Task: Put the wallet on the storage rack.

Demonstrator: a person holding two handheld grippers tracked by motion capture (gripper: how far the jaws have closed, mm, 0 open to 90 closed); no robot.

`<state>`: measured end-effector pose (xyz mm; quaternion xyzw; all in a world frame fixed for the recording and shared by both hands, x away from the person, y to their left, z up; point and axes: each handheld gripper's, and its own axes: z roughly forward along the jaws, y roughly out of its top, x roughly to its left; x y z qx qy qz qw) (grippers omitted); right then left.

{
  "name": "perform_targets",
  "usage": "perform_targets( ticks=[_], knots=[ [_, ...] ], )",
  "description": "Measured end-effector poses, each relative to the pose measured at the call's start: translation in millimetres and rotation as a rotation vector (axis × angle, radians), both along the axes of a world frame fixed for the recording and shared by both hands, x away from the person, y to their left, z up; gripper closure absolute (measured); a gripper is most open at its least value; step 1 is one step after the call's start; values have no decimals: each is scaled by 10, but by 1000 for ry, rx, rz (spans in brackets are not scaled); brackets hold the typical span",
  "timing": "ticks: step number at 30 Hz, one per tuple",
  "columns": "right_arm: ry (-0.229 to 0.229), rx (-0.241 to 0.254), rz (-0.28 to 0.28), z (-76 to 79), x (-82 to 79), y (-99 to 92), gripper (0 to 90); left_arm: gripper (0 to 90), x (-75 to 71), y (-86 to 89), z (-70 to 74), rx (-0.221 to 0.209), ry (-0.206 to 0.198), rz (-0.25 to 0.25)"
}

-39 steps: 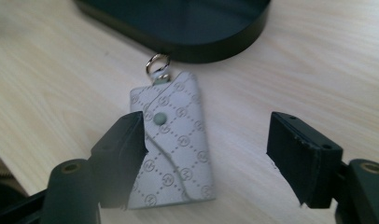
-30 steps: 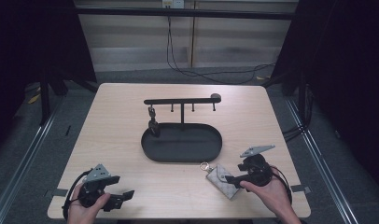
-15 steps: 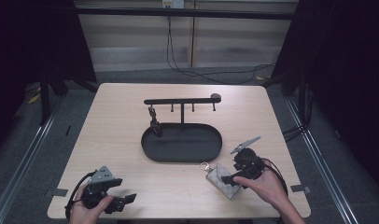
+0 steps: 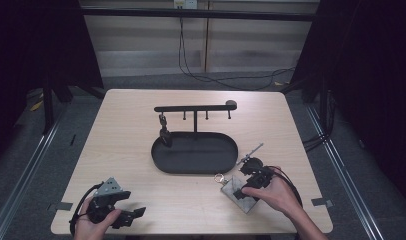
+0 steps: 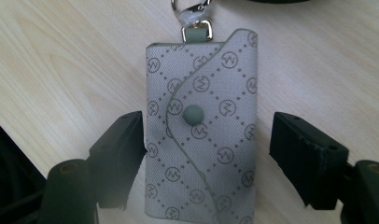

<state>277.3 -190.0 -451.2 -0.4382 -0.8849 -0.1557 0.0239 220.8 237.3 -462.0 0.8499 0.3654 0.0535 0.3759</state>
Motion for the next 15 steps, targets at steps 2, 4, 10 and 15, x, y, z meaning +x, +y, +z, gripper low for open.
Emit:
perform_targets(
  ticks=[2, 4, 10, 15],
  knots=[
    [9, -15, 10, -22, 17, 37, 259, 210, 3, 7, -3, -4, 2, 5],
    [21, -28, 14, -41, 30, 76, 259, 210, 9, 17, -6, -2, 2, 2],
    [53, -82, 38, -75, 96, 157, 260, 209, 9, 21, -3, -11, 2, 6],
    [74, -122, 56, -115, 129, 230, 259, 210, 8, 27, -4, -12, 5, 13]
  ],
)
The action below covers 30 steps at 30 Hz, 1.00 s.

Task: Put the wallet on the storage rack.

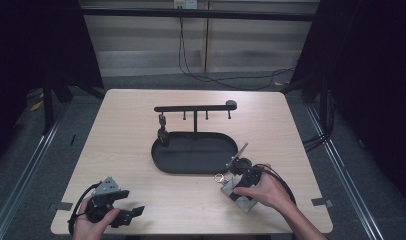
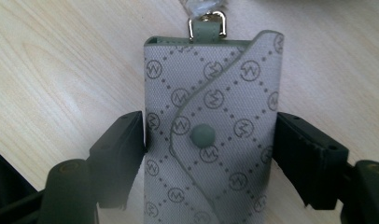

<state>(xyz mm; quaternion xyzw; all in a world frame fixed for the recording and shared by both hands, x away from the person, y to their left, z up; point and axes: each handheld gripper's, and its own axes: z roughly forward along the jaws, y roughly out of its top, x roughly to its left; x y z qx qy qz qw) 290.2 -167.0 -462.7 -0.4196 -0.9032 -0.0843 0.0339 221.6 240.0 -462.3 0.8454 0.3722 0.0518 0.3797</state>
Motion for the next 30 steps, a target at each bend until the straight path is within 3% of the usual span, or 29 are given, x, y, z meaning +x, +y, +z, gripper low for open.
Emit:
perform_targets(
  ticks=[13, 21, 30],
  knots=[
    [25, -42, -4, -67, 16, 72, 260, 210, -4, 0, -3, 3, -3, 2],
    [38, -65, -24, -34, 27, 99, 315, 210, -5, 1, -3, 6, -4, 0],
    [76, -53, -34, -9, 42, 83, 338, 210, 7, 13, -8, 1, 3, -8]
  ],
)
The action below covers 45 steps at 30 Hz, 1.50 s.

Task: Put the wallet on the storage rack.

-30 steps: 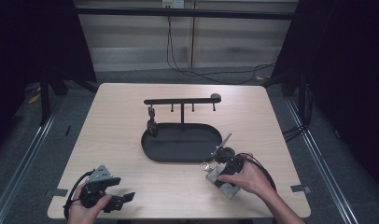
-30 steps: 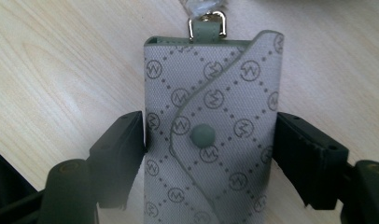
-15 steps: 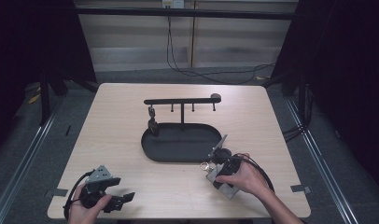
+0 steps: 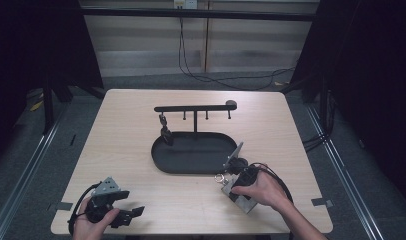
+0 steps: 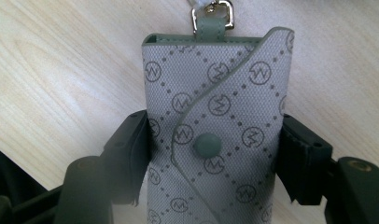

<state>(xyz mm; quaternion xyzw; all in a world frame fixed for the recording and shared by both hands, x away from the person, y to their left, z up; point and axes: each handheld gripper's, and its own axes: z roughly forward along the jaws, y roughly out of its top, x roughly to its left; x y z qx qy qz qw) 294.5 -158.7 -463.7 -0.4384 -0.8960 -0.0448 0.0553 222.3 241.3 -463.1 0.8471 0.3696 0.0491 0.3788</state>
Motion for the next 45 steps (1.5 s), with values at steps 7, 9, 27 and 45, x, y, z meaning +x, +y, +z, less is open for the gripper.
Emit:
perform_targets(
  ticks=[7, 9, 27, 45],
  knots=[
    [14, 3, 8, 24, -9, -3, 340, 210, 0, 1, -3, -11, 4, 5],
    [16, 1, 9, 39, -7, -2, 340, 210, -1, 2, -1, -10, 3, 5],
    [-19, -33, 20, 260, -4, -3, 341, 210, 8, 0, -3, -8, 9, -3],
    [-50, -21, -7, 555, 81, -87, 342, 208, 16, -6, -4, -17, -7, 16]
  ],
)
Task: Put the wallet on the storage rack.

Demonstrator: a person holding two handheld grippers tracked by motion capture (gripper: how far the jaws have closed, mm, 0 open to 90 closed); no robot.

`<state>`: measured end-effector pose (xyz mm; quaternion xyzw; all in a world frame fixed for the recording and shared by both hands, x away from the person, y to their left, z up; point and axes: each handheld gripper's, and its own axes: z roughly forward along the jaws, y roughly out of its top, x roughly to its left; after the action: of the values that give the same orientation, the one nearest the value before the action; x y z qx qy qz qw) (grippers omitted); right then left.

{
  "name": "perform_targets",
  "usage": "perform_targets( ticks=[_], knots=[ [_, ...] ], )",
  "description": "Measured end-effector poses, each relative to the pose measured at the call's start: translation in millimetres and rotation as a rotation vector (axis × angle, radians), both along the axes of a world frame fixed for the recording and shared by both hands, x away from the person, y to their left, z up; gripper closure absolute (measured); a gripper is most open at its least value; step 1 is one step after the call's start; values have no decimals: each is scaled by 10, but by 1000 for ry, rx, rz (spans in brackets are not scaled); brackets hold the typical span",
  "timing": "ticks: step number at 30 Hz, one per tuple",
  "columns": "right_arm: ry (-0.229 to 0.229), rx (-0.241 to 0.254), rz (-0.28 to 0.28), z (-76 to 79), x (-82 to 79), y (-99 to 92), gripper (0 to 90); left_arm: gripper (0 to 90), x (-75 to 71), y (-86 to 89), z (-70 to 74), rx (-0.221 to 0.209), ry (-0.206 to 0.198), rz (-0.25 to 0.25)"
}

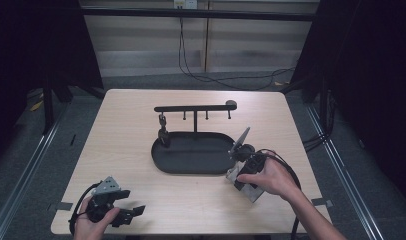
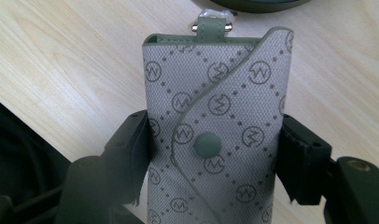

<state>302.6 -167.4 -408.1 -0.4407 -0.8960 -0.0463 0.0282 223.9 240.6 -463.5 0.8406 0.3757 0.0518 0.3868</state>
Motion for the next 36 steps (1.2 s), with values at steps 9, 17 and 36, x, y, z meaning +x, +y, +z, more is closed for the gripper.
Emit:
perform_targets(
  ticks=[9, 17, 36],
  knots=[
    [-20, -16, -9, 155, 55, -29, 342, 196, 2, -2, -3, -4, 8, -5],
    [-28, -10, -30, 227, 119, -39, 342, 196, 4, 18, 6, 9, 4, 4],
    [-63, 121, -167, 366, 371, -170, 342, 193, 4, 24, -3, 2, 14, 3]
  ],
)
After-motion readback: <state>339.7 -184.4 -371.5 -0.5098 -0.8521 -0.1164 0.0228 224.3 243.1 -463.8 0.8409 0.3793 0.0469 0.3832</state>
